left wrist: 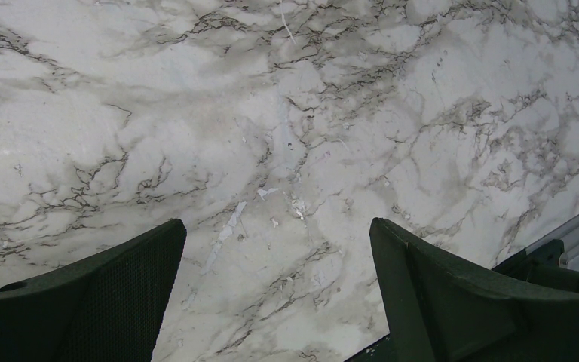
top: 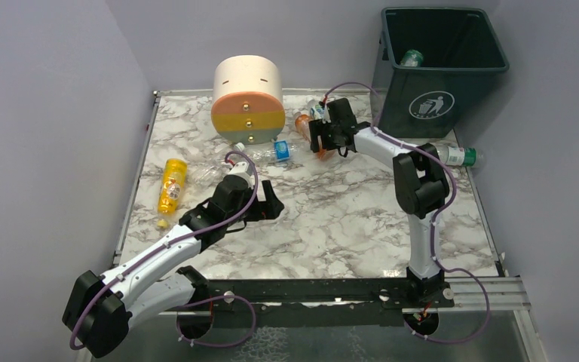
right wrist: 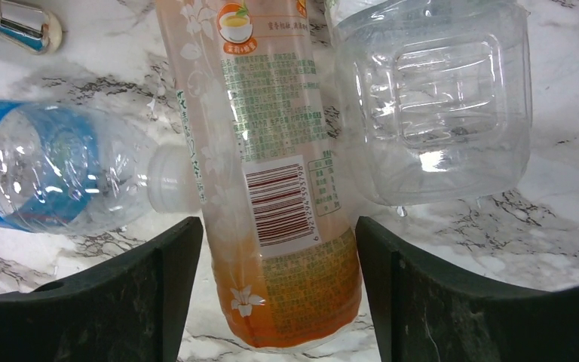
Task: Put the plastic bottles in the bin
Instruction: Pick up the plastic bottle at the center of the board.
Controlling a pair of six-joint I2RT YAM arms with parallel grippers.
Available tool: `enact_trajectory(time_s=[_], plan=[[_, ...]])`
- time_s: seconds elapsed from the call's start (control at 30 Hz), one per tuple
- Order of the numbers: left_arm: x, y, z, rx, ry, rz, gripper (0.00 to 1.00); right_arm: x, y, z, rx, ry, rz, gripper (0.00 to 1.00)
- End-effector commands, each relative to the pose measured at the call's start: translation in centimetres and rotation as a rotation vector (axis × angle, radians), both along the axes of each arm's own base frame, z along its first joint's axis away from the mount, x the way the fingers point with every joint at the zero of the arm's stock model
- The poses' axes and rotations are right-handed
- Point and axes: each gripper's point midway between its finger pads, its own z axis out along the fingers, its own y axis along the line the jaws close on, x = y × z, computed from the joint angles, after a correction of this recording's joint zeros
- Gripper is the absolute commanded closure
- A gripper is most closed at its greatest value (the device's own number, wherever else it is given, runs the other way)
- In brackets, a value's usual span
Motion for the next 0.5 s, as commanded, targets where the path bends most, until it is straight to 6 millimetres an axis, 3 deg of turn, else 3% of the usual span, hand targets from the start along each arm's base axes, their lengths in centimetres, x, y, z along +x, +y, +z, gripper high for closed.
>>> enact_trajectory(time_s=[0.0, 0.1, 0.47], plan=[[0.2, 0.0, 0.6, -0.018, -0.014, 0.007, 0.01, 0.1, -0.7, -1.0, -0.038, 0.002, -0.006, 0.26], [0.2, 0.0, 0.7, -0.018, -0.015, 0.006, 0.01, -0.2, -0.9, -0.8, -0.045, -0.004, -0.007, 0.35], [0.1, 0.0, 0.9, -0.02, -0.014, 0.006, 0.01, -1.7, -1.8, 3.4, -0.025, -0.077, -0.006, 0.42]])
